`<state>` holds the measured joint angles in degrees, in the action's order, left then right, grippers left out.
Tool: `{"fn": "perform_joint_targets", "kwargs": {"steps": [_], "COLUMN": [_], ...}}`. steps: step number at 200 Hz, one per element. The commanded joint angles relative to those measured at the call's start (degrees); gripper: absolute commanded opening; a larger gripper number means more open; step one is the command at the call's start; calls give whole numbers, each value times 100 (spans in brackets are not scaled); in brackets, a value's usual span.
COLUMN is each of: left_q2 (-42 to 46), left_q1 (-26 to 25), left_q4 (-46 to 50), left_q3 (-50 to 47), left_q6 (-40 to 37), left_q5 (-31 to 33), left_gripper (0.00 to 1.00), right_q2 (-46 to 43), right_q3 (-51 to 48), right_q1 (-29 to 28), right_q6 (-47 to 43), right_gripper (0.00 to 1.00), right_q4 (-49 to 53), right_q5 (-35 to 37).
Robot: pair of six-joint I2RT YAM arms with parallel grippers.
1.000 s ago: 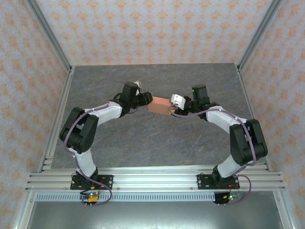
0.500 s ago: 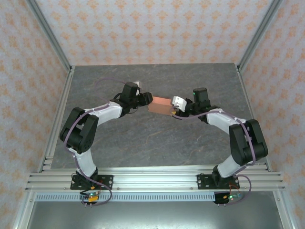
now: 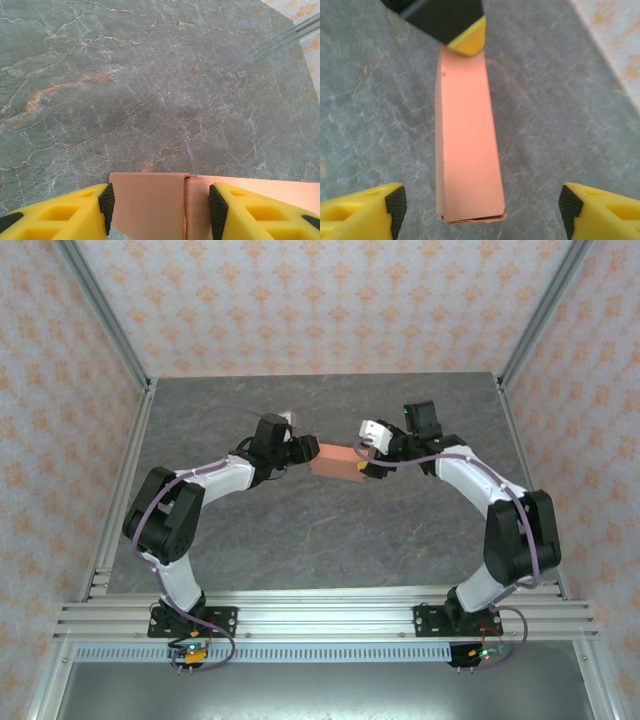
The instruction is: Fold the paper box
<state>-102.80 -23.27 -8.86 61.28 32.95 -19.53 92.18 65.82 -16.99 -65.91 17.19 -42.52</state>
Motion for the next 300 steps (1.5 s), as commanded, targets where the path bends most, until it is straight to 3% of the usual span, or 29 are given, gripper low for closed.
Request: {"fn": "perform_joint_targets", "kwargs": {"steps": [1,41,101,141,154,161,178,180,182,185,217,241,260,282,300], "left_q2": [-136,64,1345,2668,3078,3259,3548,3576,3599,3633,4045,4345,4494,4588,4655], "left_q1": [-37,-38,-19,274,378,411,441,445,450,452,448,446,446,451,449], "left_q4": [808,668,602,792,946,1119,1658,1708,1775,1838,1692,1272,1170,1079,882], "left_q3": [-344,-535,-1105,-1500,-1604,-1610,-1516,-1501,-1488,-1477,-1896,-2280,-2440,-2539,-2647], "left_q6": [-158,-100,227,408,371,247,-74,-104,-146,-192,-689,-1065,-1362,-1825,-2360], "left_q5": [-26,-52,0,457,850,1157,1898,1959,2034,2105,2976,3369,4051,4531,4454], "left_gripper": [54,54,57,66,77,81,99,100,100,100,100,100,100,100,100], "right_q2": [586,1055,-95,-227,-259,-290,-675,-741,-819,-935,-1579,-2207,-2728,-3176,-3472], "right_q3": [583,666,-1604,-2953,-3219,-3299,-3454,-3467,-3476,-3496,-4009,-4011,-4086,-4059,-3989], "right_q1": [-277,-444,-1231,-1833,-1956,-2012,-2058,-2055,-2054,-2058,-2065,-2051,-1939,-1734,-1503], "right_q6": [-532,-697,-1246,-1290,-1168,-1117,-943,-928,-914,-893,-259,538,1043,1830,2768], "right_gripper": [79,70,65,68,71,73,77,82,94,100,99,99,99,99,99], "right_q4": [1487,973,-2529,-4741,-5190,-5283,-5001,-4950,-4836,-4704,-4966,-4361,-4391,-4608,-4845], "right_q5": [452,1001,2845,4005,4248,4327,4184,4147,4112,4084,3473,2829,2362,2523,3376]}}
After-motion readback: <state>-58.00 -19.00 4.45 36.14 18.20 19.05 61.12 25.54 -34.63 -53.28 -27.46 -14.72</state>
